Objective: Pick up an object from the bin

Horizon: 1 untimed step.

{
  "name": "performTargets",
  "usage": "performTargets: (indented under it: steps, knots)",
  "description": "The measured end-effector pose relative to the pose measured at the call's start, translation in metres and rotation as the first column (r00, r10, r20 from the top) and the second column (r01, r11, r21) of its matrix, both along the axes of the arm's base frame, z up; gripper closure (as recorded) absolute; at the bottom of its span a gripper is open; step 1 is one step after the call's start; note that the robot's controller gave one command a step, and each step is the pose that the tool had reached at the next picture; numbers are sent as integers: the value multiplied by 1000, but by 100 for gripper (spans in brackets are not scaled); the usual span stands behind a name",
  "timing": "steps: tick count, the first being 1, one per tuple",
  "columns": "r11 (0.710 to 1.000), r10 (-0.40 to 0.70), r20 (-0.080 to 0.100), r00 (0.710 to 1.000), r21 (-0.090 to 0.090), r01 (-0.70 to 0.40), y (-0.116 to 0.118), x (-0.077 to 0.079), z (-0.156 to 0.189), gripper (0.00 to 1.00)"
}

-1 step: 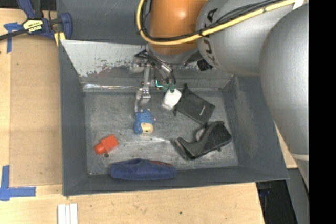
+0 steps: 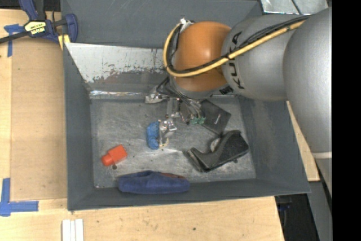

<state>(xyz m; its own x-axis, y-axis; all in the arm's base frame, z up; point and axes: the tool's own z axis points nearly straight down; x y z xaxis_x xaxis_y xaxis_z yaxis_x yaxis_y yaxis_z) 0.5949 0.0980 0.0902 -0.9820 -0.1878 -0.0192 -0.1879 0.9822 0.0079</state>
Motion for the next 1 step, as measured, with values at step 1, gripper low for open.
performTargets:
  steps: [1]
  knots:
    - [972,-235,-12,972,-8,235,-25,-23,13,0]
